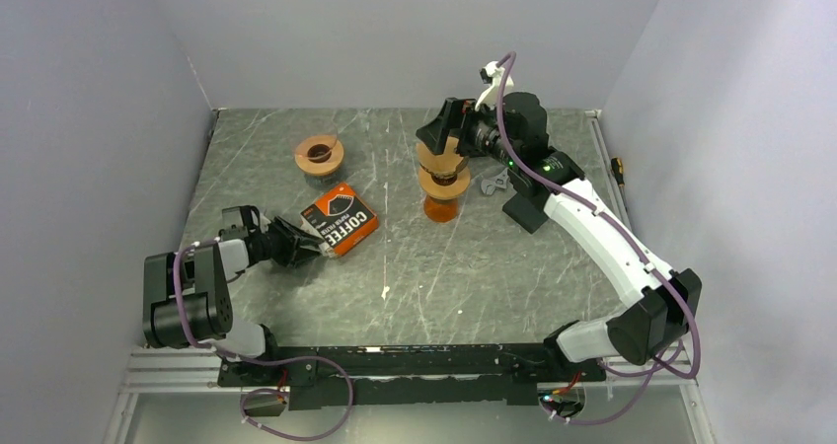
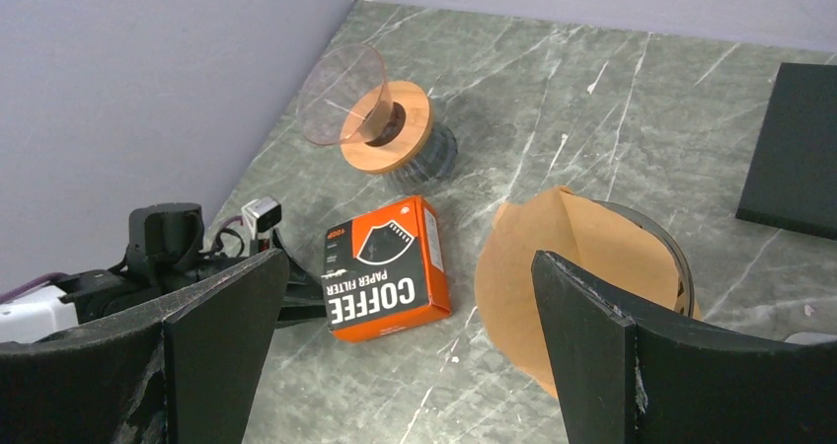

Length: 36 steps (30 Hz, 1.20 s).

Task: Place the coffee filter in the dripper

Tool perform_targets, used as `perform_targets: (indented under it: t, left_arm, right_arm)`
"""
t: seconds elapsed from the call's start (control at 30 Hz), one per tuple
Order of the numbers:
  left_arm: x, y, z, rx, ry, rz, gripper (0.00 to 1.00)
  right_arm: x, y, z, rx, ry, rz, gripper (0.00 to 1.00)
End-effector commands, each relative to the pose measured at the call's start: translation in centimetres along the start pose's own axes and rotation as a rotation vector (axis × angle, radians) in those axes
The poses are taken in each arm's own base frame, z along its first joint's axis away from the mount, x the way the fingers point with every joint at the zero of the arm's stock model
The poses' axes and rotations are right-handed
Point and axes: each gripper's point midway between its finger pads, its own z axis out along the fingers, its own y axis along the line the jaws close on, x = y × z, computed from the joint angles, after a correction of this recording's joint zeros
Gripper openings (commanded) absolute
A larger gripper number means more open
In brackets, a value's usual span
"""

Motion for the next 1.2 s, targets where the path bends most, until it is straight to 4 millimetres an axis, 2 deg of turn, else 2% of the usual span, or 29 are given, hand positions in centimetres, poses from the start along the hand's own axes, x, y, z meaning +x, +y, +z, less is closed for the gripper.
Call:
perform_targets:
  t: [0.0, 0.3, 0.77, 0.87, 0.97, 1.03, 1.17]
  left_arm:
    - [-0.2, -1.1, 0.5, 0.053, -0.001, 0.034, 0.44]
    - [-0.1, -1.0, 0.0, 0.037, -0.029, 0.055, 0.22]
    - [0.1, -0.9, -2.9, -0.082, -0.070, 0.150, 0.09]
    - [0.1, -0.9, -3.2, -0.101, -0.067, 0.167, 0.09]
    - [0.1, -1.2, -3.5, -0.108, -0.068, 0.179, 0.06]
    - [0.1, -1.6, -3.8, -0.106, -0.071, 0.187, 0.00]
    - [0.1, -2.3, -4.9, -0.122, -0.081, 0.212, 0.00]
  right_arm:
    - [-1.0, 0.8, -0.2, -0.041, -0.040, -0.006, 0.99]
    - [-0.3, 0.9, 0.5, -0.062, -0.017, 0.007, 0.99]
    - [-0.5, 0.7, 0.6, -0.050, -0.025, -0.004, 0.99]
    - [-0.6, 0.8, 0.7, -0.055, -0.025, -0.003, 0.99]
    - [-0.7, 0.8, 0.7, -0.057, -0.026, -0.007, 0.99]
    - [-0.7, 0.8, 0.6, -0.055, -0.025, -0.009, 0.99]
    - [-0.8, 0.9, 0.5, -0.055, -0.027, -0.011, 0.99]
